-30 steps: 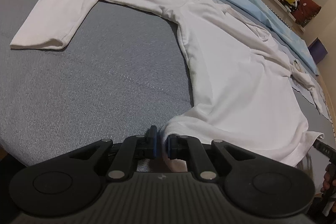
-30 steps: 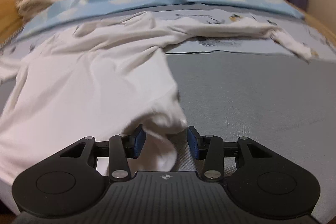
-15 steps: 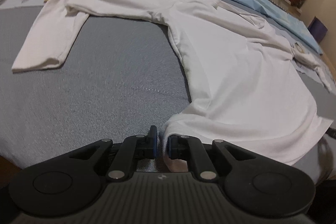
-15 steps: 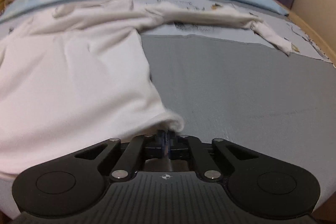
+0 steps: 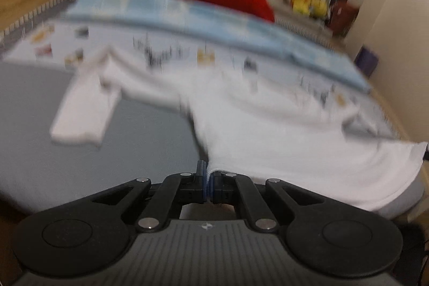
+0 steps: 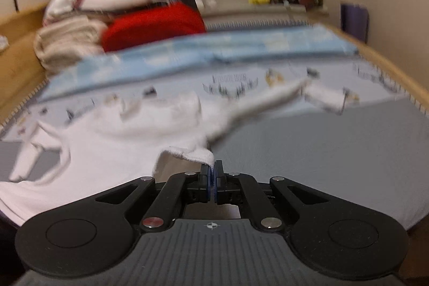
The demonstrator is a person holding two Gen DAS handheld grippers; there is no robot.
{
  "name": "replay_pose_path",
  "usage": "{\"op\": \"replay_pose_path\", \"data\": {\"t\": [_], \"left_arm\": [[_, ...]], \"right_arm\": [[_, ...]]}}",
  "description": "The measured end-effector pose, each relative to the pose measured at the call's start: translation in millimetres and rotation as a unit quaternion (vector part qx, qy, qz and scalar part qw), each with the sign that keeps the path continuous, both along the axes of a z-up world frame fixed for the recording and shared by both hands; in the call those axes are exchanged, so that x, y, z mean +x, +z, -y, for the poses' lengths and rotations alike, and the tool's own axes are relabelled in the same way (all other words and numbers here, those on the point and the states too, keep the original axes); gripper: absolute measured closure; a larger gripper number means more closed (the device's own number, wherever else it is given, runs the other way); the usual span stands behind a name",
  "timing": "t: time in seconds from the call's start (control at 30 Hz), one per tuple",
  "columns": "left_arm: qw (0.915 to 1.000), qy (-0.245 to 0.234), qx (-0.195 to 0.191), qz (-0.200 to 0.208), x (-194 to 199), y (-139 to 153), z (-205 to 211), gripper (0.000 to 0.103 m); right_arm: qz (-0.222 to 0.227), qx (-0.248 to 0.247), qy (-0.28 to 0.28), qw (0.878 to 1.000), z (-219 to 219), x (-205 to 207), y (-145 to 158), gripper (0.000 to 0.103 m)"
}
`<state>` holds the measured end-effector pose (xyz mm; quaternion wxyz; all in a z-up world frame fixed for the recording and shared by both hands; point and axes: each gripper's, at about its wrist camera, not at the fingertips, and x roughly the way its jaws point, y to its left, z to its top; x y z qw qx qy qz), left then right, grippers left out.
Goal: Fold small clothes
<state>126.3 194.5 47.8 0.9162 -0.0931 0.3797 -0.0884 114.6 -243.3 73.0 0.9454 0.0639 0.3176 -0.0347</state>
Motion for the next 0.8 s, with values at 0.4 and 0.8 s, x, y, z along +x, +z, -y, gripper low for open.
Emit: {"op": "replay_pose_path", "data": {"t": [0.4,0.8], "left_arm": [[0.9907,0.097,0.039,0.088,314,157,43,0.101],[0.9802,0.070,0.076,0.169,231,187,44,0.101]], "right_arm": [[0.074,-0.003,-0.127,0.989,-6,329,97,0.103],[0.201,-0.022,-0.064,0.977,-6,229,173,0.103]]}}
